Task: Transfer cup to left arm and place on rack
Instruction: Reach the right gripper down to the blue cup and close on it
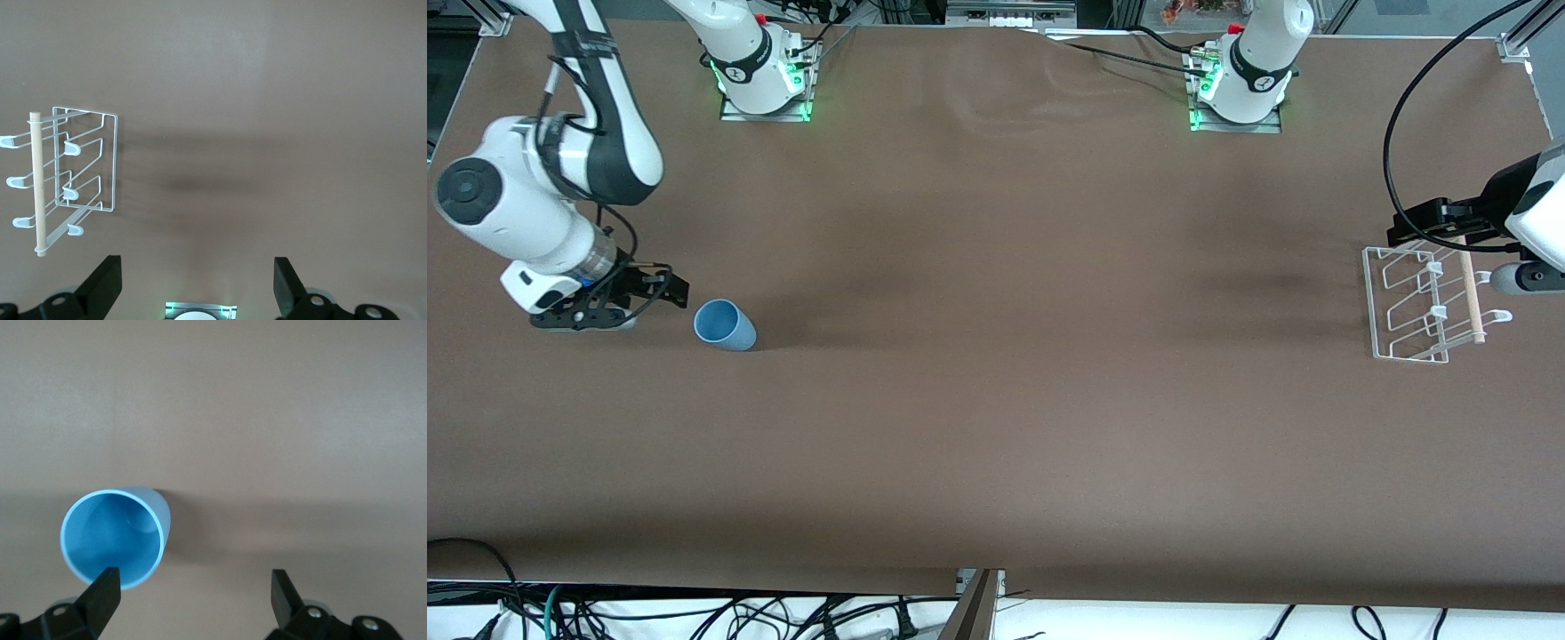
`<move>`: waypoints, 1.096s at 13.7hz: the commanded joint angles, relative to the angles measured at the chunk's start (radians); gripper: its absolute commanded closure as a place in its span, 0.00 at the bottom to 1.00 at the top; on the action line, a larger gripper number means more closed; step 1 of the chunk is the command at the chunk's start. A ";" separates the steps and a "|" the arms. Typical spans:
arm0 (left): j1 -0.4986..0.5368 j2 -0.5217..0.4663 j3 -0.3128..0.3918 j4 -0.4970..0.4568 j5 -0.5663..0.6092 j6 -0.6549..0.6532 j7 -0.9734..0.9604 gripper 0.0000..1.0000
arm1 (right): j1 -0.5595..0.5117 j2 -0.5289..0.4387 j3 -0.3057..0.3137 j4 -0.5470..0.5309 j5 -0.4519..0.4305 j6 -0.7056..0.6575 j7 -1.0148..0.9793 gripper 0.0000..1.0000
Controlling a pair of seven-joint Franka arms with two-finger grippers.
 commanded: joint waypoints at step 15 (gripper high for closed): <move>0.009 0.006 -0.004 0.004 -0.018 0.007 -0.004 0.00 | 0.005 0.127 0.039 -0.004 -0.003 0.169 -0.017 1.00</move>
